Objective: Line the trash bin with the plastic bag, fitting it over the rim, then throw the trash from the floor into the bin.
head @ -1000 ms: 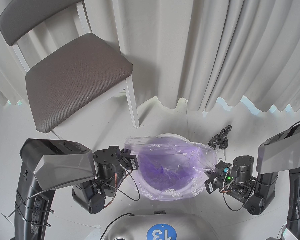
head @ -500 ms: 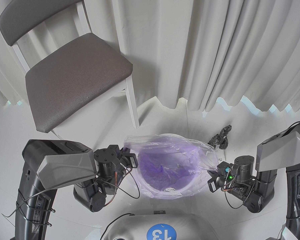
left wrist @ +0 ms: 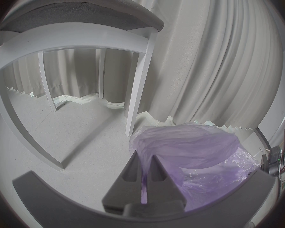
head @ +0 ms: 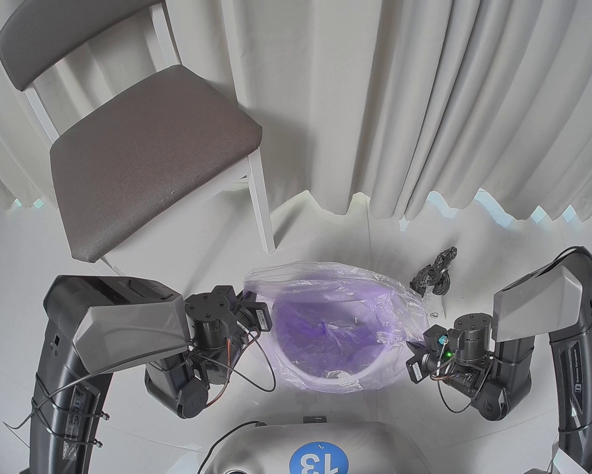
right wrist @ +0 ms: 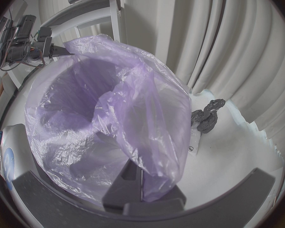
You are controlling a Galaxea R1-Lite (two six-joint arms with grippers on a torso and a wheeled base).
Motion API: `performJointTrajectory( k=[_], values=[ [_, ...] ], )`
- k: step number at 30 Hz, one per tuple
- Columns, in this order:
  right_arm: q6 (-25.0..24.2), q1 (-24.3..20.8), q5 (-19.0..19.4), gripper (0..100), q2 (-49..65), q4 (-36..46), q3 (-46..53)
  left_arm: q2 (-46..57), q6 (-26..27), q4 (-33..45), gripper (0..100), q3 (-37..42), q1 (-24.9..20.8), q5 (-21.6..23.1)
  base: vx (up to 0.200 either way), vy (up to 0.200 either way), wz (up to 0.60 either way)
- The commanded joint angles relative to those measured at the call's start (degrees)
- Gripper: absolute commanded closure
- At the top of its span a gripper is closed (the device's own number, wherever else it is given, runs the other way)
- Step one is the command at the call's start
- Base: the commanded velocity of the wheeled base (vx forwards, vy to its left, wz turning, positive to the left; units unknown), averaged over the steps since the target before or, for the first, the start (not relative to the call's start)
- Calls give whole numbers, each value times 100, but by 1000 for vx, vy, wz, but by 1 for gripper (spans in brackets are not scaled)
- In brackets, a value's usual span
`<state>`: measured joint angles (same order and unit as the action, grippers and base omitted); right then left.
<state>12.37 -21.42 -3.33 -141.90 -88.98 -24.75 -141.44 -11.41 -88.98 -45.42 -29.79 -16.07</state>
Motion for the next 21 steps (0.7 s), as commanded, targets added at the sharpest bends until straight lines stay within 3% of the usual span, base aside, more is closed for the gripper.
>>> performJointTrajectory(
  k=[1,10,11,21],
  values=[
    [-7,-3,-1,100,-145,-102,-57,-16,-2,-102,100,-11,17,-2,0,0,0],
    [28,-3,-1,100,-233,-102,-92,-42,-2,-102,100,-46,26,-2,0,0,0],
    [37,-3,-1,0,-224,-102,-83,-42,-2,-102,100,-46,26,-2,0,0,0],
    [63,138,8,0,-154,-102,23,-42,-2,-102,100,-46,26,-2,0,0,0]
  ],
)
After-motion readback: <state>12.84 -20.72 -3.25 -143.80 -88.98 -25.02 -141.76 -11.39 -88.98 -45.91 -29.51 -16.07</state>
